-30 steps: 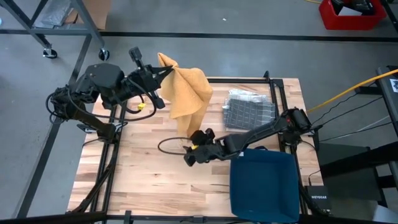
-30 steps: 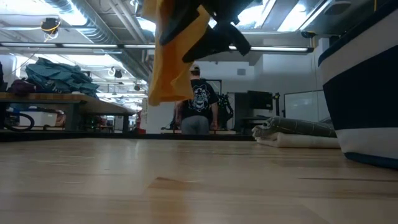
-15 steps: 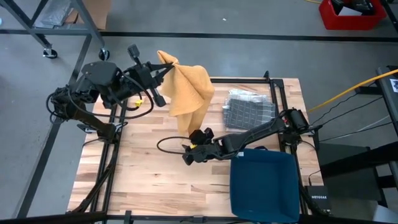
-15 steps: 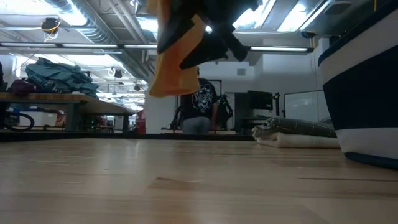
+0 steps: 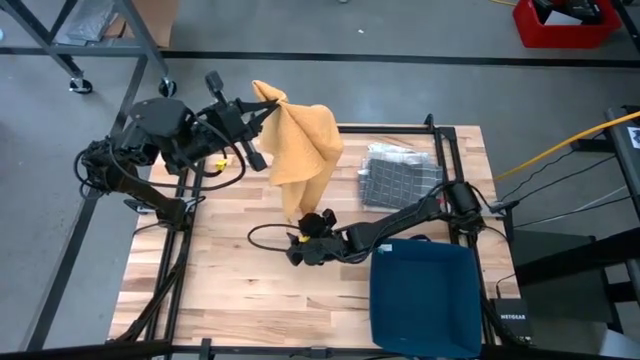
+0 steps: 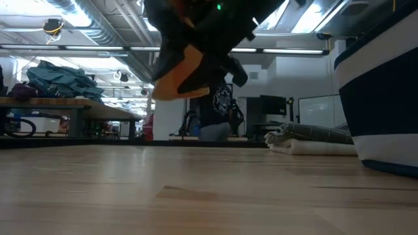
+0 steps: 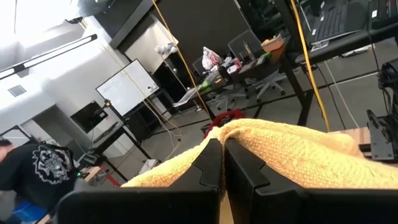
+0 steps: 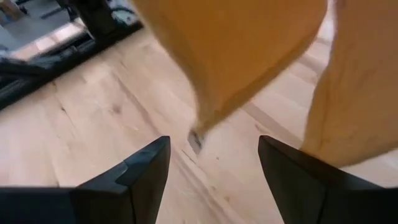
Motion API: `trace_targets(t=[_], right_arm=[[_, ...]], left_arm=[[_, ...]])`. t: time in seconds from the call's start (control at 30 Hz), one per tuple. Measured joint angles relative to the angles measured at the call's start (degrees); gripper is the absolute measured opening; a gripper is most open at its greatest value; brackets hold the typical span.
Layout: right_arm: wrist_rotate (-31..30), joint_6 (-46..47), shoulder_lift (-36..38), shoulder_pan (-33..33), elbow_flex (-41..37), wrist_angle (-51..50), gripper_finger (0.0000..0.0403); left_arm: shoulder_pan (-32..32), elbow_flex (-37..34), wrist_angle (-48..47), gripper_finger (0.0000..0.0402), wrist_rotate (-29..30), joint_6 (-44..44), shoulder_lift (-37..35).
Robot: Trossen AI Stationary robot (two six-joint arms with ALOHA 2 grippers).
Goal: Fold towel
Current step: Fold yellow towel
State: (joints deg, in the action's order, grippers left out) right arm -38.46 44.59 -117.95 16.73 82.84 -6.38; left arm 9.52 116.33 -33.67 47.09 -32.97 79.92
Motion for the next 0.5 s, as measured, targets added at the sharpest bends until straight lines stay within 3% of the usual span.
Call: trace_targets(t=[0.5], right_arm=[[4.27,0.14,-0.41,-2.65,-0.01,7.67,0.0250]], left_arm=[[0.00,0.00,-0.11,0.0000,-0.02,0.61,0.00]])
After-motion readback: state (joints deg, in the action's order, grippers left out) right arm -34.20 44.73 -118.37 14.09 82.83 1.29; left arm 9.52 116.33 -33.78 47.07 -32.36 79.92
